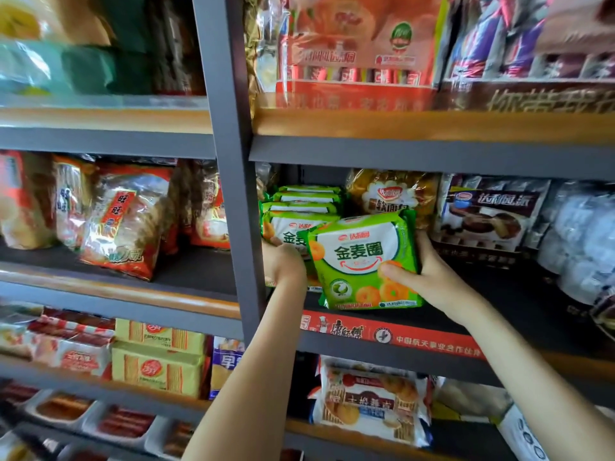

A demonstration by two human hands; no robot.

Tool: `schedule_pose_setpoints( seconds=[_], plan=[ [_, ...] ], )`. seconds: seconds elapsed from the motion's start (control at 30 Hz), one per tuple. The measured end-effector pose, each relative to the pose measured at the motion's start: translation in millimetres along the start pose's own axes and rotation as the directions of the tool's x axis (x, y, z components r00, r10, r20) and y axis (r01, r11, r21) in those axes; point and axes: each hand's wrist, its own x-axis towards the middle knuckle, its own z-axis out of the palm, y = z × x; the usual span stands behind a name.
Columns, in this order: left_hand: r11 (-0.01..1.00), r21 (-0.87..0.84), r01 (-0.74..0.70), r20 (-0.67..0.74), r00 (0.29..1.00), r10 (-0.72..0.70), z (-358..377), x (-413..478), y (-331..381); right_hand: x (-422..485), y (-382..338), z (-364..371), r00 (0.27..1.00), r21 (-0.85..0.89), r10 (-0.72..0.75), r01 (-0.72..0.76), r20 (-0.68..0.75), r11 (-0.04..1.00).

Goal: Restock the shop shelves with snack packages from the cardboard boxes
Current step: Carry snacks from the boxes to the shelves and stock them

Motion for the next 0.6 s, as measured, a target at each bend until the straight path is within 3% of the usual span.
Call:
schedule_pose_setpoints(
  seconds=[0.07, 0.17, 0.2, 0.37, 0.43, 0.5, 0.6],
  plan=[
    [0.997, 0.027, 0.072, 0.081, 0.994, -0.074, -5, -19, 9, -1, 0, -3, 1.000, -0.022, 0.029, -0.028, 0.001, 0.999],
    [0.969, 0.202, -0.139, 0.118, 0.986, 0.117, -6, -33, 3, -8, 3, -6, 0.997, -0.104, 0.076, -0.075, 0.009, 0.992],
    [0.944, 0.233, -0.235, 0.177, 0.964, 0.196, -8, -37, 0, -9, 3, -5, 0.996, -0.120, 0.084, -0.084, -0.002, 0.989],
    [0.916, 0.103, -0.389, 0.523, 0.804, 0.282, -22, -56, -23, -10, -3, 15, 0.996, -0.192, 0.056, -0.068, -0.071, 0.979],
    [0.823, 0.152, -0.547, 0.522, 0.752, 0.403, -27, -56, -27, -5, -5, 32, 0.998, -0.220, 0.025, -0.036, -0.055, 0.975],
    [0.635, 0.306, -0.710, 0.514, 0.684, 0.517, -28, -49, -32, 2, -5, 48, 0.999, -0.252, -0.003, -0.007, -0.038, 0.968],
    [0.399, 0.411, -0.819, 0.581, 0.573, 0.578, -27, -45, -40, 12, -10, 62, 0.994, -0.299, -0.002, -0.032, -0.113, 0.954]
  ],
)
